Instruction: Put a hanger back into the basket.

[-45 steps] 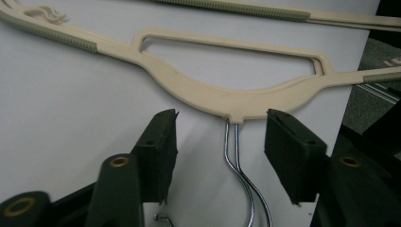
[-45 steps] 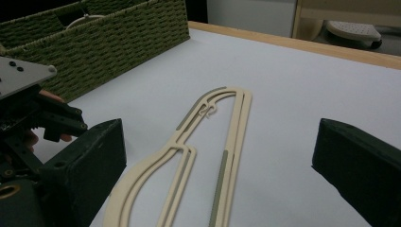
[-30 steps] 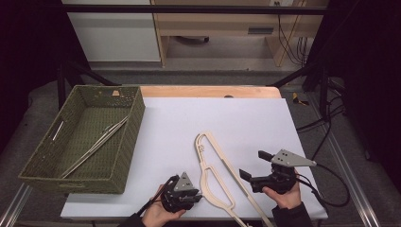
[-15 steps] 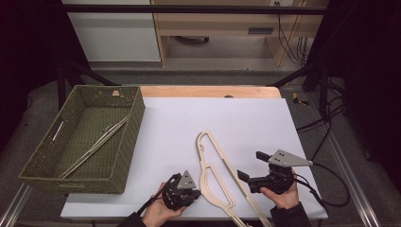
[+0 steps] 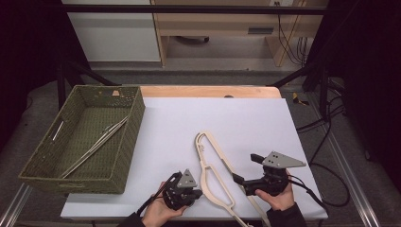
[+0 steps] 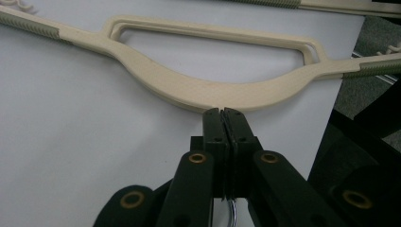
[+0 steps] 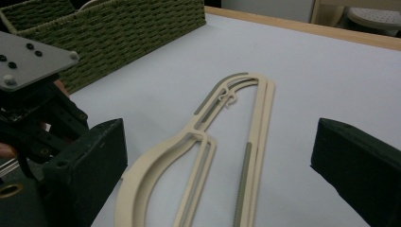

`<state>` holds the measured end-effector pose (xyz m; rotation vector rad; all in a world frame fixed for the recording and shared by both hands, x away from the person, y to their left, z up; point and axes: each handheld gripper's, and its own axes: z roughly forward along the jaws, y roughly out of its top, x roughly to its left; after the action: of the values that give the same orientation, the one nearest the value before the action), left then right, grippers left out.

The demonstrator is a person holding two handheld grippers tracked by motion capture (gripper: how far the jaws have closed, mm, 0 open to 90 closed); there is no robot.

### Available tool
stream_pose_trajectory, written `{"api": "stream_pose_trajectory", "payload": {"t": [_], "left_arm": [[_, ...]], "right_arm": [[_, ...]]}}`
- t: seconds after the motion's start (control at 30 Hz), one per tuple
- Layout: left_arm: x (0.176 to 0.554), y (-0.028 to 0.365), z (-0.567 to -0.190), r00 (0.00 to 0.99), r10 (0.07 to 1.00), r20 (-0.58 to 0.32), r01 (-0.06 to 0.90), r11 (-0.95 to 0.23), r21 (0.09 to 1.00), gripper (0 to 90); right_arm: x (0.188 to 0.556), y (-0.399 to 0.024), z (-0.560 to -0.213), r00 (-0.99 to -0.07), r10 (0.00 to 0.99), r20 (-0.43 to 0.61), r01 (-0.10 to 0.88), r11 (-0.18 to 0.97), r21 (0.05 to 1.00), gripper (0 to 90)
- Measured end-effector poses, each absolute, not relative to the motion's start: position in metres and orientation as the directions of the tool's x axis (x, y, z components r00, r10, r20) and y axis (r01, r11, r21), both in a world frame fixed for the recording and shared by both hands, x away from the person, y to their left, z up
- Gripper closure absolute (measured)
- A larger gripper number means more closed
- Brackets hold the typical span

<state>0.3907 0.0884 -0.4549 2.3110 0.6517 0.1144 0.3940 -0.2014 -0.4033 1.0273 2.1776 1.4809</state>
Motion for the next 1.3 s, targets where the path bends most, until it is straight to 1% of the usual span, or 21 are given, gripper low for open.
{"api": "stream_pose_trajectory", "payload": {"t": [0.2,0.27,0.47,0.6,0.77,0.83,0.87,0.97,1.1,1.13,1.23,1.27,1.3], "left_arm": [[0.391,0.086,-0.442,0.865,0.496,-0.073,0.408,-0.612,0.678,88.5],[0.393,0.083,-0.432,0.866,0.496,-0.060,0.401,-0.618,0.676,88.5],[0.399,0.078,-0.416,0.861,0.505,-0.059,0.406,-0.613,0.677,88.5],[0.399,0.076,-0.416,0.856,0.514,-0.064,0.413,-0.603,0.682,88.5],[0.401,0.076,-0.415,0.857,0.512,-0.053,0.405,-0.607,0.684,88.4],[0.401,0.077,-0.415,0.856,0.514,-0.051,0.405,-0.606,0.685,88.4],[0.401,0.077,-0.415,0.856,0.514,-0.051,0.405,-0.606,0.685,88.4],[0.402,0.078,-0.413,0.850,0.524,-0.053,0.409,-0.592,0.695,88.4],[0.402,0.079,-0.412,0.848,0.527,-0.055,0.408,-0.583,0.703,88.4],[0.402,0.079,-0.412,0.848,0.527,-0.054,0.407,-0.582,0.704,88.4],[0.401,0.078,-0.411,0.851,0.522,-0.049,0.400,-0.586,0.705,88.5],[0.401,0.078,-0.411,0.851,0.522,-0.049,0.400,-0.586,0.705,88.5],[0.401,0.078,-0.411,0.852,0.522,-0.047,0.398,-0.585,0.706,88.5]], "right_arm": [[0.387,-0.191,-0.404,-0.714,0.688,0.129,0.378,0.224,0.898,5.3],[0.382,-0.184,-0.407,-0.719,0.684,0.125,0.382,0.238,0.893,5.7],[0.376,-0.175,-0.412,-0.725,0.678,0.123,0.397,0.265,0.879,6.7],[0.376,-0.169,-0.415,-0.725,0.678,0.121,0.407,0.279,0.870,7.5],[0.376,-0.154,-0.422,-0.742,0.666,0.079,0.399,0.345,0.849,10.8],[0.376,-0.151,-0.424,-0.746,0.662,0.074,0.402,0.359,0.842,14.1],[0.376,-0.151,-0.424,-0.746,0.662,0.074,0.402,0.359,0.842,14.1],[0.376,-0.146,-0.429,-0.748,0.659,0.077,0.416,0.376,0.828,20.0],[0.376,-0.138,-0.434,-0.751,0.659,0.046,0.417,0.419,0.807,23.0],[0.376,-0.134,-0.438,-0.755,0.655,0.025,0.417,0.450,0.790,26.0],[0.377,-0.128,-0.441,-0.766,0.642,0.004,0.407,0.481,0.777,34.2],[0.377,-0.128,-0.441,-0.766,0.642,0.004,0.407,0.481,0.777,34.2],[0.378,-0.127,-0.443,-0.773,0.634,0.005,0.407,0.490,0.771,39.4]]}}
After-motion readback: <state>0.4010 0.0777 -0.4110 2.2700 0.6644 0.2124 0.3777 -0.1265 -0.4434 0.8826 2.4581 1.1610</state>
